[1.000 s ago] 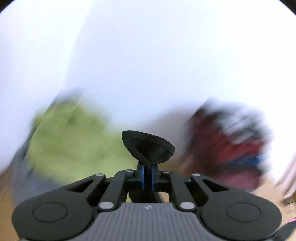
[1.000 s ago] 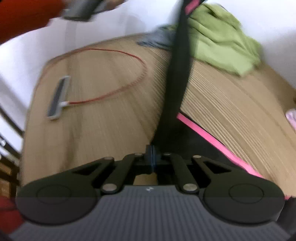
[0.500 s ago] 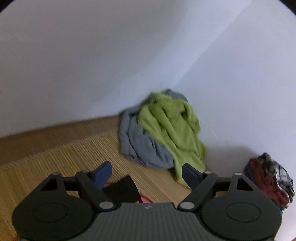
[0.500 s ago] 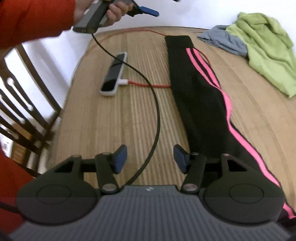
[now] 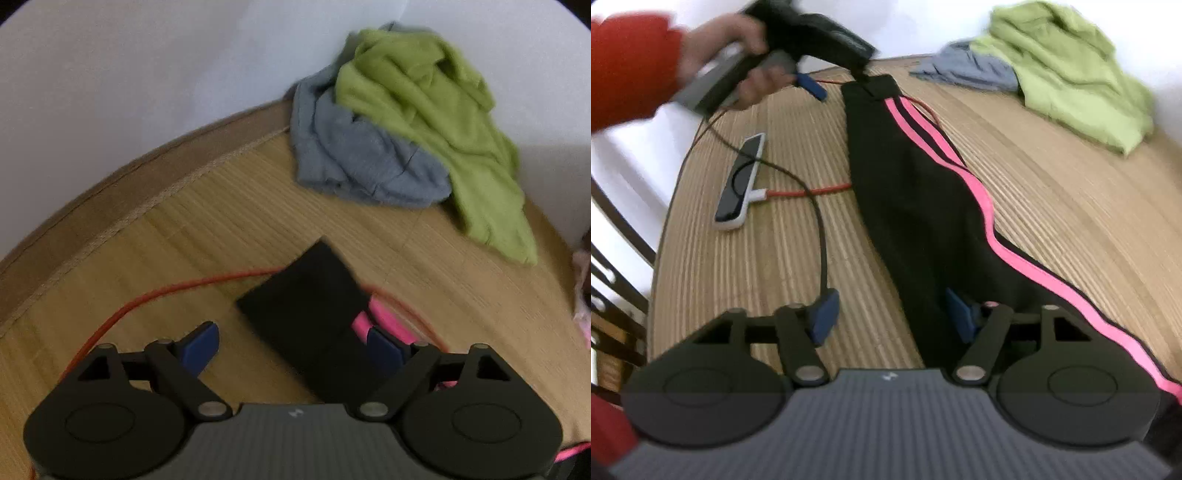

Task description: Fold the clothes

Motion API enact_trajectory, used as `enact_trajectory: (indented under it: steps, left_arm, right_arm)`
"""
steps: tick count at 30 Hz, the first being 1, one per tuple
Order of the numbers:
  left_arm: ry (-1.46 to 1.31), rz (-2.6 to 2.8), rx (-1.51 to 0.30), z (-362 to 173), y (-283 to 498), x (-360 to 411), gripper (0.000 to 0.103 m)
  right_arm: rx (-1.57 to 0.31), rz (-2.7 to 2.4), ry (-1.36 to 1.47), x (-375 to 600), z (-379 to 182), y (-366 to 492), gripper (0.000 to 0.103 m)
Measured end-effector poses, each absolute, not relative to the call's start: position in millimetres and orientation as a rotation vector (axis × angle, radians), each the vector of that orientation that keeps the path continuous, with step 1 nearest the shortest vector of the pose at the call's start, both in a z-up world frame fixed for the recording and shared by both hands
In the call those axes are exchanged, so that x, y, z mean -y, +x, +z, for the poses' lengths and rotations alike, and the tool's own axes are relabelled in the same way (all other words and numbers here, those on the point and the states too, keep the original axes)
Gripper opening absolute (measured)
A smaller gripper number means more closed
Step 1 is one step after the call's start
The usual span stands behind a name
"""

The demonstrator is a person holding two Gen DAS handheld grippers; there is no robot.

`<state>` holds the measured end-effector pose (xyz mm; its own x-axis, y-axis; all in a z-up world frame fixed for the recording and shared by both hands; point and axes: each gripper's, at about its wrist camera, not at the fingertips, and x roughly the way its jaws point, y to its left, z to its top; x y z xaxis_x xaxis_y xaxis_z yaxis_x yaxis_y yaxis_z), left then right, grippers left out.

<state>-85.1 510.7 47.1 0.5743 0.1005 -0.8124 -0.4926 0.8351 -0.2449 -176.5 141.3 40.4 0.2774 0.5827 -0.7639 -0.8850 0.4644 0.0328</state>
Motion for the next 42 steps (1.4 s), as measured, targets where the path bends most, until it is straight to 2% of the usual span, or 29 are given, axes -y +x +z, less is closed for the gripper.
enact_trajectory:
  steps: [1,2,3,5,8,12,18,22,29,34,36,37,38,39,40,42]
  left_arm:
    - [-0.478,0.387,-0.903,47,-83,-511,0.071]
    - [-0.475,0.411,-0.907,47,-81,-512,0.020]
    - [-0.472,0.434,-0.911,47,-79,-512,0.005]
    - [-0.495,0.425,-0.852,57,-88,-507,0.004]
    - [-0.528,0.412,-0.764,72,-101,-499,0.003]
    - [-0.514,0.295,-0.611,128,-138,-447,0.003]
    - [-0.449,0.006,-0.463,209,-169,-315,0.003]
    - [-0.390,-0.255,-0.435,240,-162,-206,0.003]
    - [-0.279,-0.630,-0.492,251,-144,-15,0.004]
    - [-0.207,-0.682,-0.651,207,-130,88,0.007]
    - [-0.193,-0.711,-0.727,173,-116,114,0.013]
    - [-0.172,-0.704,-0.773,156,-108,123,0.026]
    - [-0.146,-0.681,-0.837,139,-108,133,0.051]
    - [-0.138,-0.647,-0.882,126,-109,137,0.062]
    - [-0.130,-0.614,-0.927,113,-111,140,0.067]
    - [-0.122,-0.577,-0.985,94,-116,143,0.069]
  right_arm:
    - [-0.801,1.026,-0.442,-138,43,-181,0.066]
    - [-0.804,1.022,-0.439,-133,45,-185,0.066]
    - [-0.794,1.021,-0.431,-126,49,-190,0.066]
    - [-0.772,1.018,-0.406,-109,60,-198,0.066]
    - [-0.775,0.941,-0.363,-77,72,-207,0.066]
    - [-0.790,0.724,-0.255,-18,81,-216,0.066]
    - [-0.820,0.510,0.030,82,87,-227,0.067]
    - [-0.845,0.423,0.262,141,80,-233,0.067]
    - [-0.922,0.486,0.727,240,54,-253,0.069]
    - [-0.938,0.370,0.893,311,35,-274,0.069]
    - [-0.914,0.296,0.898,336,33,-282,0.070]
    - [-0.902,0.260,0.900,348,33,-286,0.070]
    - [-0.889,0.224,0.903,361,33,-288,0.069]
    - [-0.869,0.184,0.905,375,33,-289,0.069]
    - [-0.841,0.140,0.906,392,34,-290,0.069]
    - [-0.782,0.052,0.904,423,38,-291,0.069]
